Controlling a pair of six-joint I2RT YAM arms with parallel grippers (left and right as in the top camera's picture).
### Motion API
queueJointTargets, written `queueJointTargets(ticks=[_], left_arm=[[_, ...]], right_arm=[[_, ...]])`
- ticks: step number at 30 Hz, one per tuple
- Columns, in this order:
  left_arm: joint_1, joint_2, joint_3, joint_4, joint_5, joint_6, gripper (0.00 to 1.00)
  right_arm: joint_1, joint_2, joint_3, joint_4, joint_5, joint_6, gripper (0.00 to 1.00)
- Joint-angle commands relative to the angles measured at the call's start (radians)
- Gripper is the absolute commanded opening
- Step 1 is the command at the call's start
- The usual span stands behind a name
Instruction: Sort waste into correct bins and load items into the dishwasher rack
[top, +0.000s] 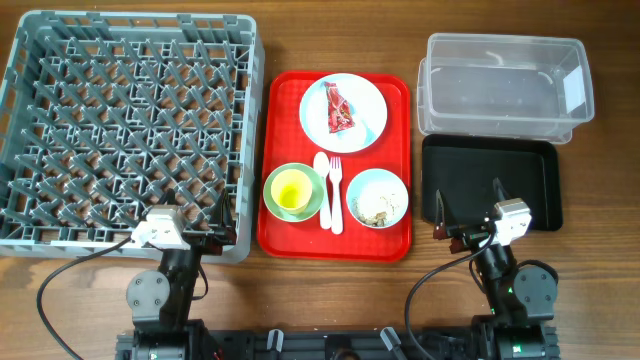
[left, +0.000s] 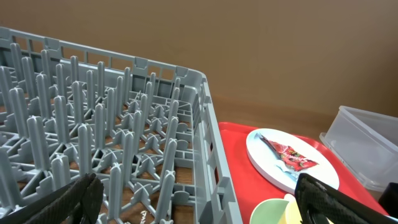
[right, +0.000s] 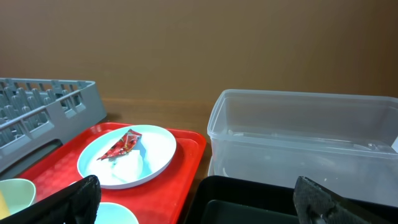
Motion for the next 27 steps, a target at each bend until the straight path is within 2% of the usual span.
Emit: queueJointTargets(ticks=[1, 9, 14, 21, 24, 27], left_arm=[[-0.005, -0.008, -0.009, 0.002, 0.001, 0.013, 1.0], [-0.005, -0.008, -0.009, 0.002, -0.004, 0.013, 1.0], [-0.005, 0.002, -0.008, 0.002, 0.001, 0.009, 1.0], [-0.005, 0.077, 0.119, -0.11, 0.016, 0.01, 1.0], [-0.005, 0.17, 0.23, -0.205, 0.01, 0.01, 1.0], [-0.005, 0.344, 0.386, -0.33, -0.003, 0.01, 1.0]], right_arm=[[0.005, -0.011, 0.005, 0.002, 0.013, -0.01, 1.0], [0.005, -0.009, 0.014, -0.011, 0.01, -0.001, 1.0], [0.005, 0.066, 0.104, -0.083, 0.022, -0.012, 1.0], [0.005, 0.344, 0.297, -0.139, 0.025, -0.01, 1.0], [0.005, 0.504, 0.437, -0.267, 0.025, -0.01, 1.0], [0.005, 0.683, 0.628, -0.44, 0.021, -0.01, 1.0]])
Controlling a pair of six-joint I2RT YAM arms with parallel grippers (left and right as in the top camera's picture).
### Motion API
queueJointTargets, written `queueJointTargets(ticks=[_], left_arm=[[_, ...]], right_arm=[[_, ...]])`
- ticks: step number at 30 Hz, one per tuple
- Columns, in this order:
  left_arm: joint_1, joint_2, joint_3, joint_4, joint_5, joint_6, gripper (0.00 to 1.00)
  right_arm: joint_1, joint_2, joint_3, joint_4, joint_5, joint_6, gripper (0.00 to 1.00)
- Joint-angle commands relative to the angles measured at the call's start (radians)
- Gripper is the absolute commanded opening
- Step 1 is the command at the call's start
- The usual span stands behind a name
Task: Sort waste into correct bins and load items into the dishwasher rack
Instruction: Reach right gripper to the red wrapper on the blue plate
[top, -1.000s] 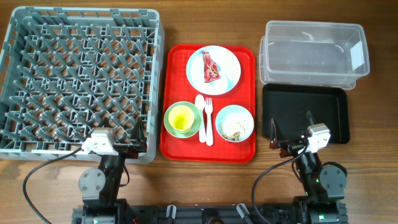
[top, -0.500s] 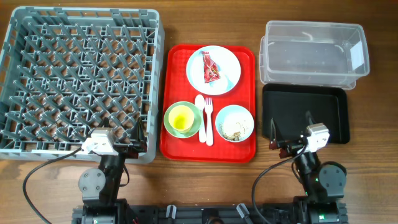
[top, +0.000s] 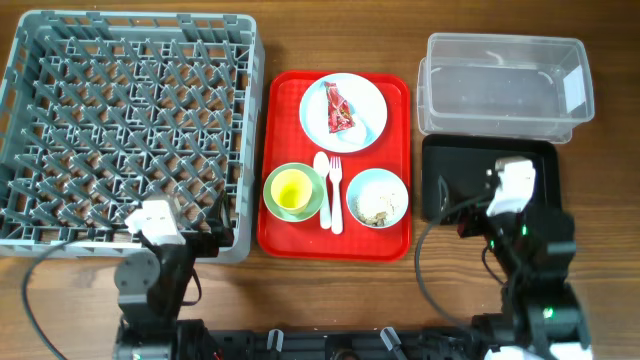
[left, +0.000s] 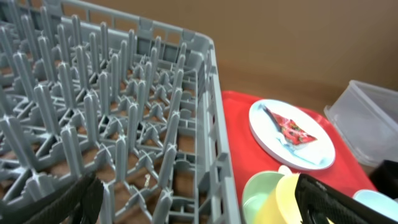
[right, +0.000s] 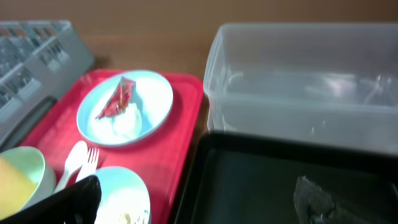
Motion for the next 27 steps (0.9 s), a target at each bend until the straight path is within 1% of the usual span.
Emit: queueJointTargets(ticks=[1, 2, 6, 8, 9, 11, 14, 17, 20, 21, 23, 24, 27], left_arm=[[-0.004, 0.18, 0.177, -0.096, -0.007, 0.01, 1.0], [-0.004, 0.257, 0.245, -0.159, -0.009, 0.01, 1.0], [-0.004, 0.463, 0.439, -0.359, -0.009, 0.01, 1.0], [-0.004, 0.575, 0.565, -0.464, -0.009, 0.01, 1.0], [-0.004, 0.605, 0.6, -0.489, -0.009, 0.01, 1.0], [-0.004, 0.649, 0.648, -0.507, -0.007, 0.009, 1.0], [-0.004, 0.673, 0.657, -0.509, 0.016, 0.009, 1.0], [-0.004, 0.67, 0.657, -0.509, 0.029, 0.009, 1.0], [-0.004, 0.669, 0.657, -0.509, 0.029, 0.009, 1.0], [-0.004, 0.67, 0.657, -0.509, 0.029, 0.009, 1.0], [-0.004, 0.671, 0.657, -0.509, 0.029, 0.009, 1.0], [-0.004, 0.67, 0.657, -0.509, 0.029, 0.009, 1.0], [-0.004, 0.671, 0.657, -0.509, 0.029, 0.009, 1.0]], right_arm=[[0.005, 0.18, 0.226, -0.127, -0.016, -0.011, 1.0], [0.005, 0.231, 0.293, -0.18, -0.057, -0.013, 1.0], [0.005, 0.378, 0.485, -0.34, -0.184, -0.038, 1.0], [0.005, 0.426, 0.535, -0.366, -0.245, -0.037, 1.0], [0.005, 0.438, 0.542, -0.356, -0.276, -0.019, 1.0], [0.005, 0.452, 0.548, -0.338, -0.291, -0.016, 1.0], [0.005, 0.469, 0.552, -0.332, -0.272, -0.017, 1.0], [0.035, 0.505, 0.604, -0.407, -0.207, -0.038, 1.0], [0.11, 0.574, 0.732, -0.488, -0.124, -0.038, 1.0], [0.151, 0.619, 0.8, -0.52, -0.105, -0.032, 1.0], [0.216, 0.698, 0.899, -0.554, -0.043, 0.019, 1.0], [0.249, 0.74, 0.944, -0.558, -0.012, 0.042, 1.0], [0.337, 0.89, 1.109, -0.559, 0.034, 0.047, 0.98]])
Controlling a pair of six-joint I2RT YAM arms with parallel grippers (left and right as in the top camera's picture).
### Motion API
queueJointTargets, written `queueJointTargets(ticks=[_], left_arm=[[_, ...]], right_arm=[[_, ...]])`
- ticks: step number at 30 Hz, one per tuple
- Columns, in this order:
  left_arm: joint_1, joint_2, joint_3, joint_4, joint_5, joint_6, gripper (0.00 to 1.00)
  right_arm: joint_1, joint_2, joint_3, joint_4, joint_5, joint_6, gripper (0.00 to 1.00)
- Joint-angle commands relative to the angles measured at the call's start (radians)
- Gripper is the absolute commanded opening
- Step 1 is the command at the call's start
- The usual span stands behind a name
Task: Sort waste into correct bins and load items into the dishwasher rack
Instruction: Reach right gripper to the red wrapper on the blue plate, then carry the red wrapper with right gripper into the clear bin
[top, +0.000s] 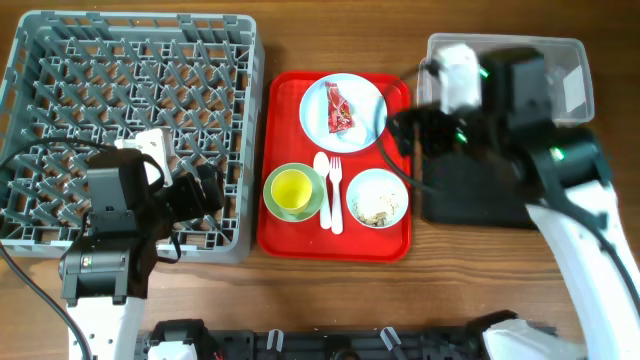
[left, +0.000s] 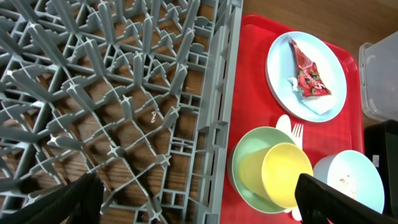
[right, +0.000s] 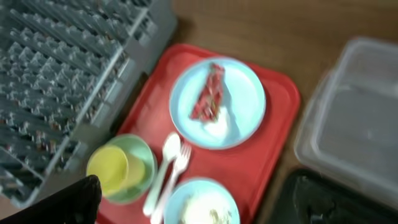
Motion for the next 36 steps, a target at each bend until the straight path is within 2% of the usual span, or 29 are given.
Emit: queueJointTargets(ticks=[1, 5, 9, 18, 21, 23, 27, 33, 36], left_arm=[[-0.004, -0.002, 0.017, 0.002, 0.016, 0.009, 1.0], [-0.004, -0.002, 0.017, 0.002, 0.016, 0.009, 1.0], [-0.004, -0.002, 0.017, 0.002, 0.016, 0.009, 1.0], [-0.004, -0.001, 0.017, 0.002, 0.016, 0.009, 1.0], [-0.004, -0.001, 0.017, 0.002, 0.016, 0.009, 1.0], [-0.004, -0.001, 0.017, 0.002, 0.016, 0.009, 1.0], [-0.004, -0.001, 0.017, 0.002, 0.016, 0.009, 1.0], [-0.004, -0.001, 0.017, 0.002, 0.016, 0.009, 1.0], [-0.004, -0.001, 0.017, 0.002, 0.016, 0.009, 1.0]], right_arm=[[0.103, 0.212, 0.222, -0.006, 0.122, 0.04, 1.0], [0.163, 0.427, 0.347, 0.043, 0.196, 0.055, 1.0], [0.17, 0.591, 0.347, 0.138, 0.196, 0.128, 1.0], [0.175, 0.866, 0.344, 0.195, 0.195, 0.187, 0.98], [0.178, 0.904, 0.343, 0.205, 0.195, 0.187, 0.9], [0.179, 0.917, 0.342, 0.213, 0.195, 0.196, 0.77], [0.179, 0.931, 0.335, 0.225, 0.196, 0.238, 0.73], [0.179, 0.944, 0.326, 0.204, 0.196, 0.24, 0.52], [0.179, 0.944, 0.326, 0.204, 0.195, 0.239, 0.45]])
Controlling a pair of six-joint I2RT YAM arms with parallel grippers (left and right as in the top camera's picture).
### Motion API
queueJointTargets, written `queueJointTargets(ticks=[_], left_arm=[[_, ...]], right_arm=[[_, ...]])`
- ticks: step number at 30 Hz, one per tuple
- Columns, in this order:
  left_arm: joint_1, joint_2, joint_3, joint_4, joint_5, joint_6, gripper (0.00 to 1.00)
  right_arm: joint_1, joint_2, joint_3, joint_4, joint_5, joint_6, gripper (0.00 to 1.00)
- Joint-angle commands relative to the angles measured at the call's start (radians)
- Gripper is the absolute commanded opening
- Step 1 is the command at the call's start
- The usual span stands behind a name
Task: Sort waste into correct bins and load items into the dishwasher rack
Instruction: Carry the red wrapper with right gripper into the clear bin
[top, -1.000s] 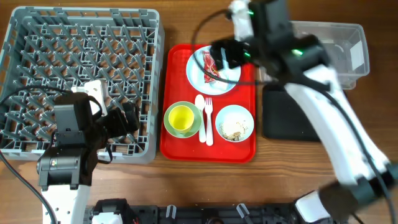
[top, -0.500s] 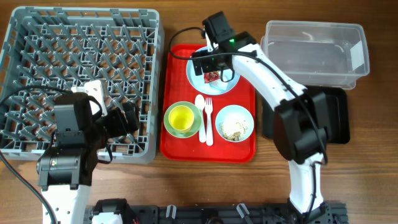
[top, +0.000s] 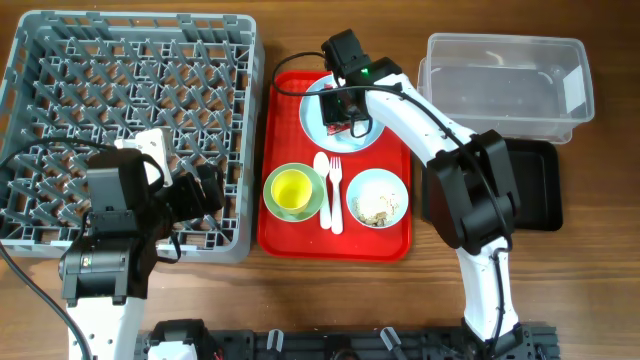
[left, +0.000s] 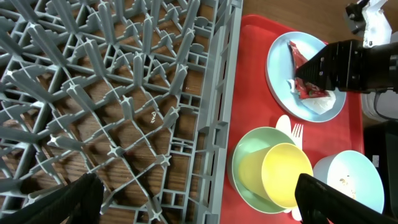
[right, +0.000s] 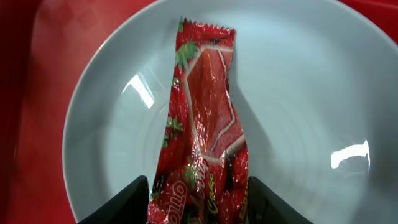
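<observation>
A red snack wrapper (right: 202, 143) lies flat on the pale blue plate (right: 311, 93) at the back of the red tray (top: 285, 235). My right gripper (right: 199, 202) is open over the plate, with a finger (right: 127, 202) close on each side of the wrapper's near end. It shows in the overhead view as the right gripper (top: 347, 112). My left gripper (left: 193, 202) hangs wide open and holding nothing above the front right edge of the grey dishwasher rack (top: 130, 100). A yellow cup (top: 291, 190) sits in a green bowl (top: 314, 204). A white fork and spoon (top: 328, 190) and a bowl with food scraps (top: 377, 198) lie beside it.
A clear plastic bin (top: 505, 85) stands at the back right, with a black bin (top: 535, 200) in front of it. The right arm stretches from the front right across the black bin and the tray's right side. Wooden table shows all round.
My right gripper was high above the tray with its fingers wide apart. Now it is low over the plate, fingers closer together astride the wrapper. The left arm has not moved.
Both grippers sat low at the table's front edge, open. Then the right had risen over the black bin and the left a little over the rack. Then both were high, looking down. Now the right straddles the wrapper on the plate.
</observation>
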Motion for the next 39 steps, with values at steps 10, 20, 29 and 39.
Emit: queueJointTargets(ticks=[10, 20, 29, 39], left_arm=[[-0.004, -0.001, 0.016, -0.005, 0.016, 0.009, 1.0], [-0.004, -0.001, 0.016, -0.004, 0.016, 0.009, 1.0], [-0.004, -0.001, 0.016, -0.004, 0.016, 0.009, 1.0], [-0.004, -0.001, 0.016, -0.004, 0.016, 0.009, 1.0]], right_arm=[[0.005, -0.042, 0.008, -0.04, 0.035, 0.001, 0.04], [-0.118, -0.361, 0.008, -0.093, 0.266, 0.193, 0.04], [-0.472, -0.361, -0.043, -0.213, 0.182, 0.576, 0.04], [-0.518, -0.335, -0.047, -0.173, 0.161, 0.416, 0.44]])
